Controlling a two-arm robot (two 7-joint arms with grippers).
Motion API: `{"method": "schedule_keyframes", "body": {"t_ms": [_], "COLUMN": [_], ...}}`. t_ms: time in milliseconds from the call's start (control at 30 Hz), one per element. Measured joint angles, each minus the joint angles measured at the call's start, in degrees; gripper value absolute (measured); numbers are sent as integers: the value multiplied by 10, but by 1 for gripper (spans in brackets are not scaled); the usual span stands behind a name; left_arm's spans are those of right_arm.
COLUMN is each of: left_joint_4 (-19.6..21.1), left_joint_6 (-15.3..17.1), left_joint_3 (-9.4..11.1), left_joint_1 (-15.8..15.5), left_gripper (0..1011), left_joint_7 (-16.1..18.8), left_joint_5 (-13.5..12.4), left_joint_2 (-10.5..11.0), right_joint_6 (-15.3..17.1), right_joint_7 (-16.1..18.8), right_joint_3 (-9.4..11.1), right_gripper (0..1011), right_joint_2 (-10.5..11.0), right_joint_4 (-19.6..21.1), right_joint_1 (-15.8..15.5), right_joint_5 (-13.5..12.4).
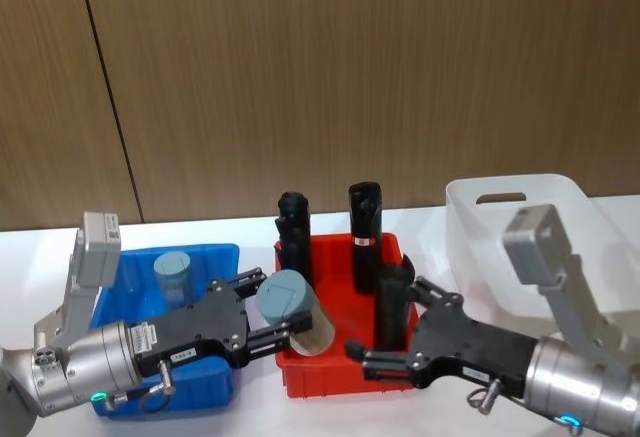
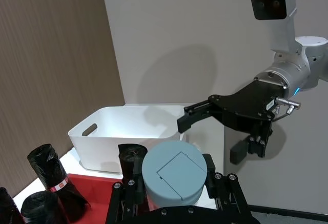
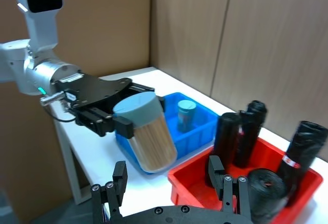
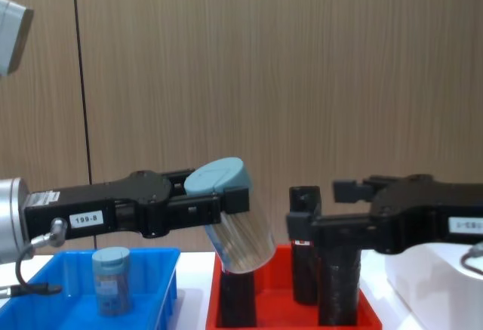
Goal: Pick the cotton swabs from the blue box and place them into the white box.
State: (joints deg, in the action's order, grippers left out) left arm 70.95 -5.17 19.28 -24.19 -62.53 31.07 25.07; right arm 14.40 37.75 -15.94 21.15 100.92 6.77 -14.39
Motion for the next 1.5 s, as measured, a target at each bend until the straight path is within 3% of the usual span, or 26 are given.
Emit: {"method": "schedule_keyframes", "body": {"t_ms": [267, 733, 1500], "left_joint_4": [0, 0, 0], "left_joint_6": [0, 0, 0], "left_joint_3": [0, 0, 0], "left_joint_1": [0, 0, 0], "left_gripper": [669, 669, 669], "left_joint_7": [0, 0, 0], "left_joint_5": [0, 0, 0], "left_joint_2": [0, 0, 0], "right_joint_6": [10, 8, -20], "right_joint_7": [24, 34, 42], "right_joint_3": [-15, -33, -62], "right_gripper": [1002, 1002, 1001], "right_joint_2": [-18, -40, -67], "right_joint_4": [-26, -64, -111], "right_joint_1": [26, 55, 86], "right_joint_5": [19, 46, 83]}}
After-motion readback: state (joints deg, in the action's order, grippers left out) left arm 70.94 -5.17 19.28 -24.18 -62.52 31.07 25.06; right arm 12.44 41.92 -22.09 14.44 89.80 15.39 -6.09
